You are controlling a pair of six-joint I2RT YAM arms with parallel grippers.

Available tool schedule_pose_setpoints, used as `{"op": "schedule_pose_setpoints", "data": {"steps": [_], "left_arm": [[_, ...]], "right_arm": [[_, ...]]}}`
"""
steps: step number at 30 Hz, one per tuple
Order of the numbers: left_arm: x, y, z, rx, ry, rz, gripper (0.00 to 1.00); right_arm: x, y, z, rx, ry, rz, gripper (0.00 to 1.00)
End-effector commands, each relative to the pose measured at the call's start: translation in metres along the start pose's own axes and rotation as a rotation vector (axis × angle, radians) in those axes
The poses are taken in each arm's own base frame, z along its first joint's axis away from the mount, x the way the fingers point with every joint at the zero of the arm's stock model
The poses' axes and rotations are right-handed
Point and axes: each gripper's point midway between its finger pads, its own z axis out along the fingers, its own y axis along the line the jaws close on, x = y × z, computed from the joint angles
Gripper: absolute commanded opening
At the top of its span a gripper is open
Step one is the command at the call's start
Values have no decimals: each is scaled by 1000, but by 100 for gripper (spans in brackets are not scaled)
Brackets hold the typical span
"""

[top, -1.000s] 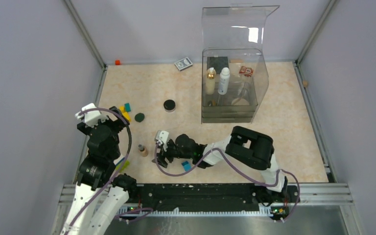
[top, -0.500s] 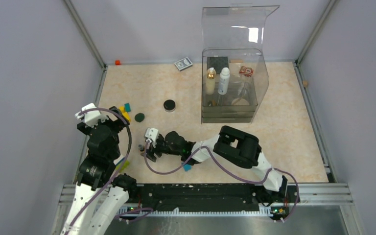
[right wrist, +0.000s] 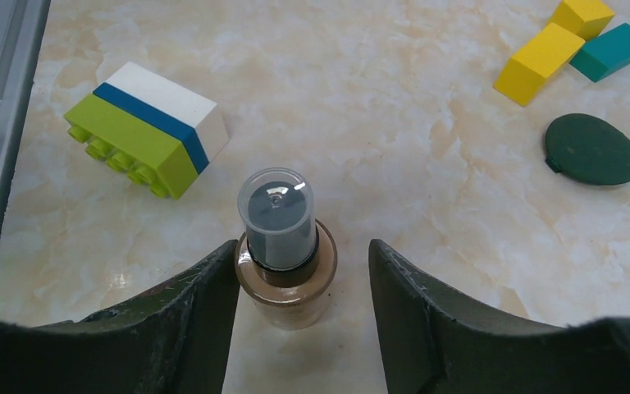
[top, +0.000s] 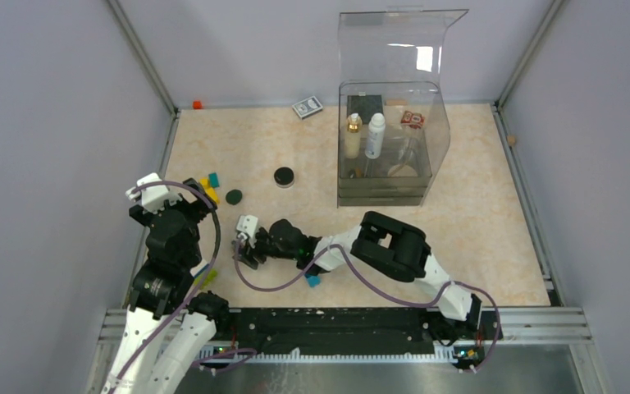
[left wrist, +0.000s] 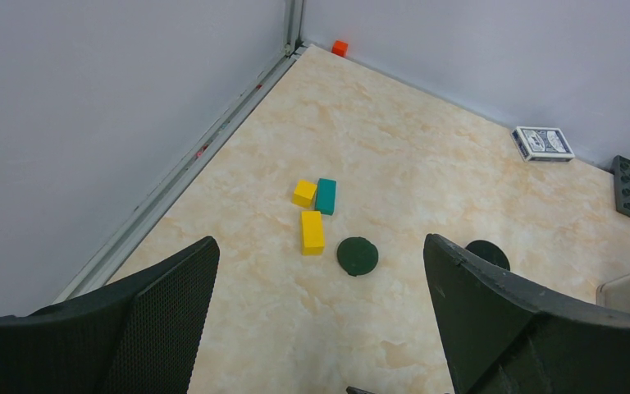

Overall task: Organize the makeup
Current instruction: Pick up the makeup from the center of the board, then place the makeup in the storage box.

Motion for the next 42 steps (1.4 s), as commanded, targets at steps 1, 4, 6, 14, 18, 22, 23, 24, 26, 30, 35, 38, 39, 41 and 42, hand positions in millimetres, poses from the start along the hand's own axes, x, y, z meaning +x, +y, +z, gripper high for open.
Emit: {"op": "schedule_pose_setpoints", "data": {"steps": [1,4,6,14,18,22,23,24,26,30,35,38,39,41,42], "left_arm": [[-7,-2,1,11,-26,-12,99],[-7,-3,1,13,-25,-9,99],[-7,-3,1,13,-25,-10,99],[-7,-3,1,13,-26,-10,99],[-7,-3,1,14,-26,-10,99],[-7,-3,1,14,-24,-10,99],[-7,-4,2,17,-23,-10,99],[-6,-5,2,20,-22,-10,99],[-5,-5,2,21,-18,-7,99],[-7,-3,1,13,-24,-12,99],[-8,-2,1,12,-27,-14,99],[-7,-4,1,19,-25,-13,99],[-7,-4,1,19,-25,-13,99],[-7,-4,1,21,-25,-13,99],[-7,-4,1,22,-25,-13,99]], "right_arm": [[-22,12,12,-32,-74,-17,56],[-24,12,14,-35,-82,-19,50],[-25,11,15,-32,-82,-20,42],[-66,1,-19,32,-145,-86,15],[-111,-4,-61,73,-176,-121,12],[-180,-9,-120,126,-257,-138,10],[-193,-11,-132,140,-265,-158,9],[-210,-16,-146,167,-279,-178,9],[-246,-25,-172,214,-314,-214,9],[-306,-55,-227,373,-371,-251,8],[-326,-133,-302,724,-309,-225,7],[-303,-186,-348,906,-248,-128,5],[-295,-201,-364,956,-247,-91,5],[-278,-225,-390,1044,-233,-39,4],[-271,-233,-401,1083,-227,-16,3]]}}
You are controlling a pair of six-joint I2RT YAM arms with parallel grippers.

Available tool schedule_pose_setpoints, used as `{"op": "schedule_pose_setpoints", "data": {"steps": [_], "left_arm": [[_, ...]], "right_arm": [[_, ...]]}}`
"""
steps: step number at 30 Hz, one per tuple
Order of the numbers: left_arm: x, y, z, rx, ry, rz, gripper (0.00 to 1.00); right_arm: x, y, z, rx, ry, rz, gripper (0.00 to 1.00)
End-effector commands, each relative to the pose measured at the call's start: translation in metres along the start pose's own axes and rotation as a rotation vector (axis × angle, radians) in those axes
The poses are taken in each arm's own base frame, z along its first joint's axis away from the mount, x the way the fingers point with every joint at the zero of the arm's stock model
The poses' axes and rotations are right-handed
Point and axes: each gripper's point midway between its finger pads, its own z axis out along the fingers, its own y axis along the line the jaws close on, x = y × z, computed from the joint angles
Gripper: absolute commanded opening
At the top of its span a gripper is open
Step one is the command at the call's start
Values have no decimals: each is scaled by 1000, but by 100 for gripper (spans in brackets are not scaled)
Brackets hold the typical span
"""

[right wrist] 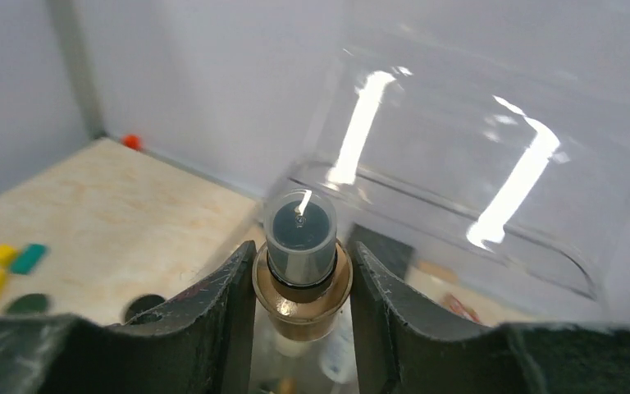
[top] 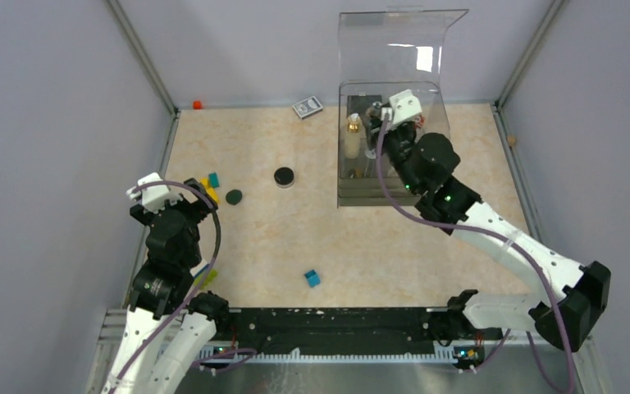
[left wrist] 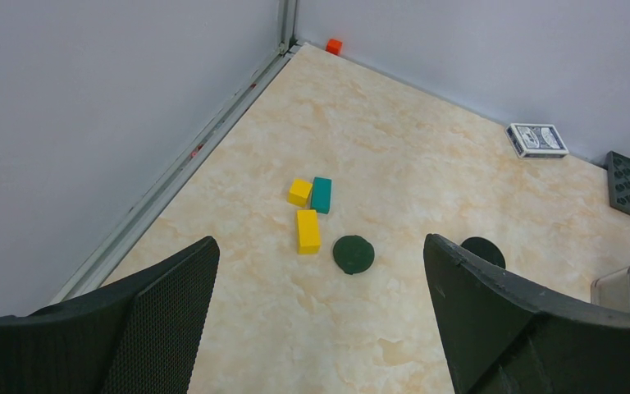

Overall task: Organize the makeup
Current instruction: Place the makeup in the storage box.

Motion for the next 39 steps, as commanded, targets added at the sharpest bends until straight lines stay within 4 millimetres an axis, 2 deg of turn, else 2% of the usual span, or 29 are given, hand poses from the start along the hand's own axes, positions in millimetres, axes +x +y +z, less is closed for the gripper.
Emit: {"op": "schedule_pose_setpoints", "data": {"steps": [1,4,8,12,23,33,36,39], "left_arm": [[-8,-2,1,11,-28,-13,99],[-7,-5,2,20,-25,-12,99],[-8,-3,1,16,-27,-13,99],[-7,-4,1,20,-26,-13,99],[-7,-5,2,25,-26,-12,99],[-6,-5,2,23,-25,-8,99],[-6,-5,2,23,-25,-8,99],[-6,-5,2,21,-25,-8,99]], "right_arm": [[35,-71,-14,225,108,77,2],[63,-84,-10,244,162,120,2],[116,-98,-2,285,287,149,2],[147,-112,-1,334,317,224,1],[205,-126,13,409,359,240,2],[251,-140,15,505,399,201,5],[260,-144,14,525,414,192,11],[266,-145,13,532,423,185,23]]}}
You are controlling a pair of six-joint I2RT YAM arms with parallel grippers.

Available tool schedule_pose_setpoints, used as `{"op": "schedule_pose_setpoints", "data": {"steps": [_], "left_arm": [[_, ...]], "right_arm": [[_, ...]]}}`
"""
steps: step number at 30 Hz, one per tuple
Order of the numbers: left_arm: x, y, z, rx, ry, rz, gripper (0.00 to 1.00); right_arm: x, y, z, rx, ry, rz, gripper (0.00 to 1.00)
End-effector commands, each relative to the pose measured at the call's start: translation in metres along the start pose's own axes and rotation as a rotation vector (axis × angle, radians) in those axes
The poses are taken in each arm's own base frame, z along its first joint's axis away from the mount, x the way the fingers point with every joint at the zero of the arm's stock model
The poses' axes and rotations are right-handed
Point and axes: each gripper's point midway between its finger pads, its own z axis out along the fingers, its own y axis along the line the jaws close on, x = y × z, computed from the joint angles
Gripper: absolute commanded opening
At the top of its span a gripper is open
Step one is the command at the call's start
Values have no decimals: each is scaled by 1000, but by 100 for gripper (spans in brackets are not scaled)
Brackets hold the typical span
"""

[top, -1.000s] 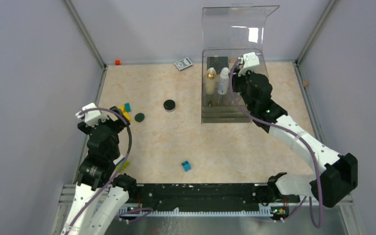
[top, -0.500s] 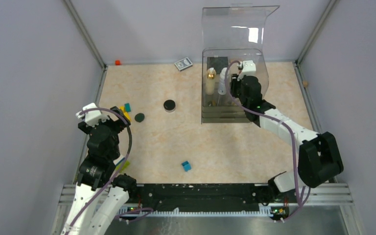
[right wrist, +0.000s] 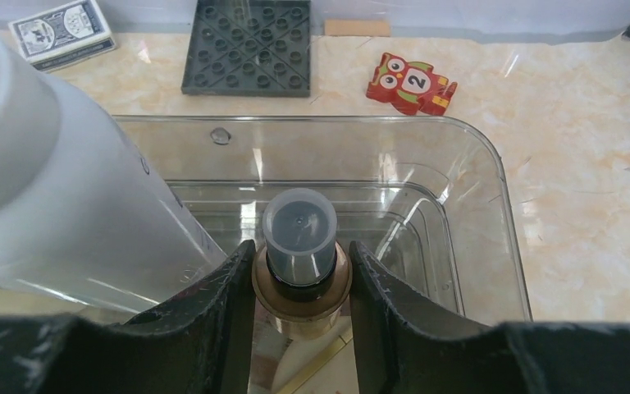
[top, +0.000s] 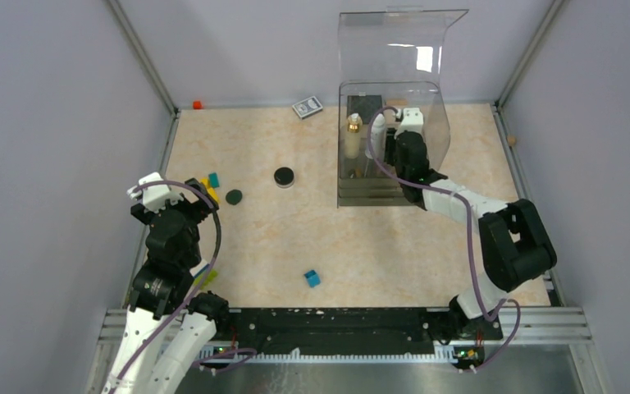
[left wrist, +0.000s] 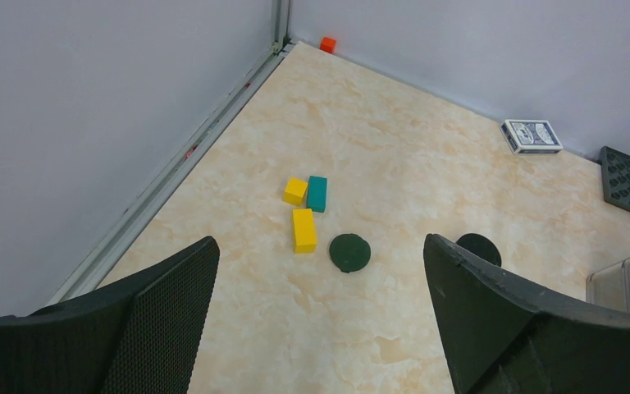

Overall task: Organize the makeup
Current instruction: Place the makeup in the storage box.

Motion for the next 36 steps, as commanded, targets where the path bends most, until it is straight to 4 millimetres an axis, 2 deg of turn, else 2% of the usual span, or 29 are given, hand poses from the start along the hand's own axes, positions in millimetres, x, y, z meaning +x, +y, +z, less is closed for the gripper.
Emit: {"op": "schedule_pose_setpoints", "data": {"steps": [1,8,13,18,23,26,29,31,33,36], "left_arm": [[-7,-2,2,5,-31,-11,99],[-6,-3,3,5,-27,-8,99],[-6,-3,3,7,-26,-8,99],[-7,-2,2,3,-30,-10,99],[-7,-3,2,6,-29,-10,99],[-7,-2,2,6,-30,-11,99],[-7,-3,3,8,-27,-9,99],[-7,-3,2,9,-29,-10,99],[-7,-3,3,7,-28,-9,99],[-7,-2,2,2,-29,-10,99]], "right_arm": [[-18,-11,8,50,-82,38,28],[-23,-11,5,41,-79,38,57],[-49,-12,-9,25,-119,60,61],[-91,-17,-31,18,-190,70,61],[-153,-24,-62,9,-290,62,60],[-188,-20,-86,-29,-357,18,60],[-214,9,-118,-47,-413,-113,60],[-228,40,-146,-111,-468,-151,60],[-236,85,-180,-234,-516,-173,60],[-237,139,-214,-370,-548,-221,60]]}}
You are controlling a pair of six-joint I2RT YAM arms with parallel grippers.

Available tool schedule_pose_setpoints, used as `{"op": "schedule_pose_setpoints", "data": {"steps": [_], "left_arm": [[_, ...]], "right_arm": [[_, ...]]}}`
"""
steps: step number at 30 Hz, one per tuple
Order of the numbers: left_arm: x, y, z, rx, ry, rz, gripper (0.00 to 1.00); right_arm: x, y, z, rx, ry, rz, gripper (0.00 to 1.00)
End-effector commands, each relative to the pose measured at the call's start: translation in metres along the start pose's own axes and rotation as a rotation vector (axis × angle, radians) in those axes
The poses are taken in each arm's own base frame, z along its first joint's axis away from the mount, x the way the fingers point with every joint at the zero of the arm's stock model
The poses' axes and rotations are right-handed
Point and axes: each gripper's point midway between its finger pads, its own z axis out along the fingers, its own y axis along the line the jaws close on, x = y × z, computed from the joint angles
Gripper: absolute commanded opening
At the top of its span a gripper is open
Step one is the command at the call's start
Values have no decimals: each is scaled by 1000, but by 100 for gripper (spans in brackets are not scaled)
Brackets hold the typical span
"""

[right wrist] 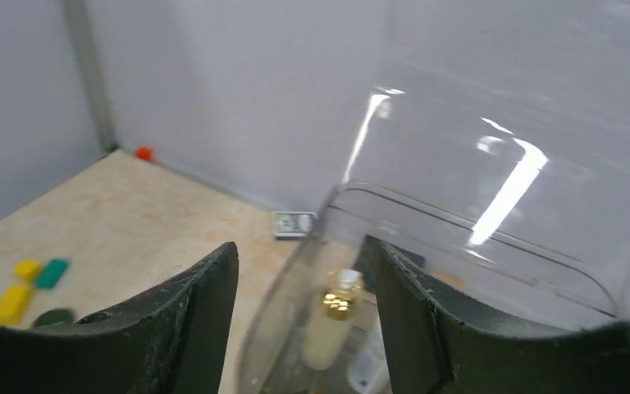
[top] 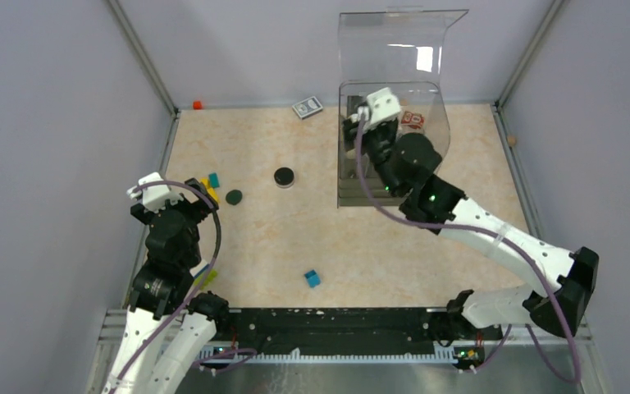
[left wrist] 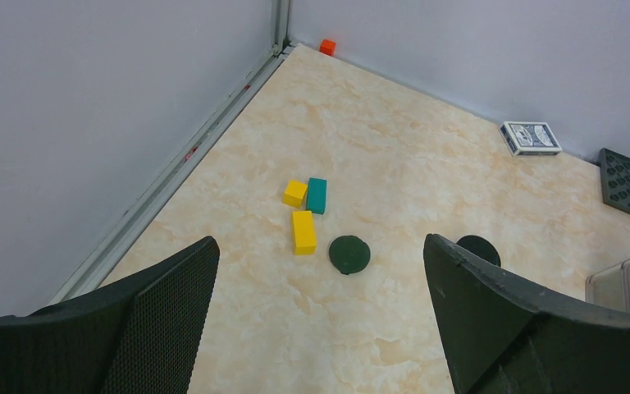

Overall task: Organize the makeup
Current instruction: Place the makeup in the storage box.

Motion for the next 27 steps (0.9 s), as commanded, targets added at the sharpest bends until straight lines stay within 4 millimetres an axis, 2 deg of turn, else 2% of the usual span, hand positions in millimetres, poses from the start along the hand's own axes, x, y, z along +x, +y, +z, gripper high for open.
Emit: {"op": "schedule_pose_setpoints", "data": {"steps": [1,3,6,10,12,15,20,21,23,27], "left_arm": [[-5,-1,2,1,-22,-8,99],[-6,-2,2,2,-23,-9,99],[-7,1,1,-10,-27,-13,99],[-9,5,-1,-24,-35,-20,99],[-9,6,-1,-27,-37,-21,99],[-10,6,-2,-29,-39,-23,99],[-10,6,-2,-22,-40,-23,99],[-10,5,-2,-21,-41,-24,99],[-10,5,-2,-19,-41,-24,99],[-10,3,-2,-10,-41,-24,99]], "right_arm": [[-46,63,-21,-162,-84,-69,60],[-45,98,-23,-265,-68,-24,60],[-23,134,-12,-329,0,56,60],[34,185,12,-375,170,87,58],[72,213,24,-399,260,78,58],[116,243,36,-412,376,68,61],[181,263,62,-385,508,84,64],[197,265,65,-385,547,93,68],[224,267,74,-391,603,130,75],[268,265,89,-382,674,193,79]]}}
